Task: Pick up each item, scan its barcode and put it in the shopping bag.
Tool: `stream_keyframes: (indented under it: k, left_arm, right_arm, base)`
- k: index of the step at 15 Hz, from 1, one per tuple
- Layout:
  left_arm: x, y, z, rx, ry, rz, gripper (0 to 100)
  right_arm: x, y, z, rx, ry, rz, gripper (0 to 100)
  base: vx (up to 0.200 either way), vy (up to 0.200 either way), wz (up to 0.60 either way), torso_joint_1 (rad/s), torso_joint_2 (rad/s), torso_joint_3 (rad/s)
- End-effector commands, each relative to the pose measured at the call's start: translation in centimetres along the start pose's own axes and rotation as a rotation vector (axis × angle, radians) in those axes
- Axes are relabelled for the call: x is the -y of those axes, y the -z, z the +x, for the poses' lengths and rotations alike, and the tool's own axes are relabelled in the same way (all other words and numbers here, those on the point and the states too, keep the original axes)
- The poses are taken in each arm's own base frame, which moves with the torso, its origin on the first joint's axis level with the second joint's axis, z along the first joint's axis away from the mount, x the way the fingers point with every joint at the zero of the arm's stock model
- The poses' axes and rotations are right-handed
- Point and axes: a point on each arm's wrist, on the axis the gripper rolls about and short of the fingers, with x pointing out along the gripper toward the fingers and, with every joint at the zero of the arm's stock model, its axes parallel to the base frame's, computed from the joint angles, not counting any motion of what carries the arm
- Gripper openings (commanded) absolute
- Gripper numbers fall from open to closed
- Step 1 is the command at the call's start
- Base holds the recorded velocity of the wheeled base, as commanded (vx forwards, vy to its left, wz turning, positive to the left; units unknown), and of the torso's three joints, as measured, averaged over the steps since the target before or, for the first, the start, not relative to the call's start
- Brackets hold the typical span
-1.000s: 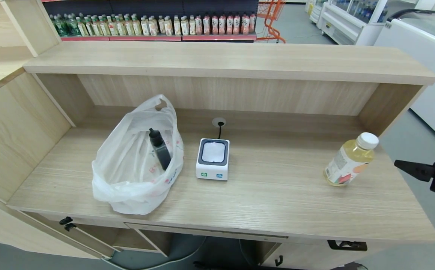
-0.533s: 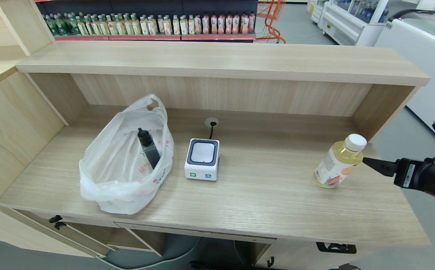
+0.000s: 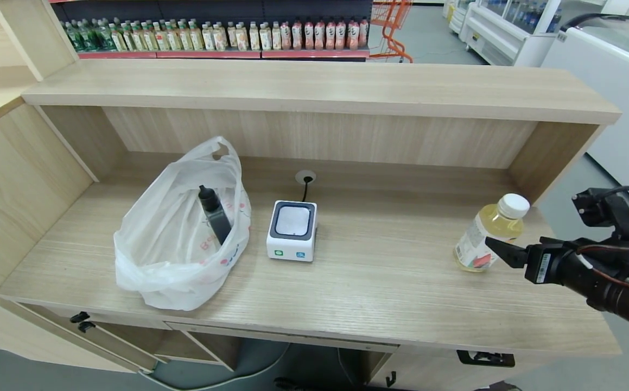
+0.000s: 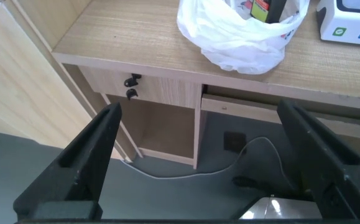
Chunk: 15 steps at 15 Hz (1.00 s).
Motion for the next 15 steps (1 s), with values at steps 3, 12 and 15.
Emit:
stream_keyframes:
  k: [3,12,15]
  left_arm:
    - [0.0,0.0,0.0,0.0,-0.002,0.0,100]
    - [0.0,0.0,0.0,-0.001,-0.002,0.0,100]
    - [0.0,0.0,0.0,0.0,-0.002,0.0,100]
  right_arm:
    - [-0.1,1.5,2.5,-0.016,0.011,-0.005,100]
    - [-1.3,3.1,5.9,0.035,-0.031,-0.008,100]
    - [-1.5,3.1,6.7,0.053,-0.036,-0.01,100]
  base:
    - [0.0,0.0,0.0,0.0,0.0,0.0]
    - [0.0,0.0,0.0,0.0,0.0,0.0]
    - [0.0,0.0,0.0,0.0,0.0,0.0]
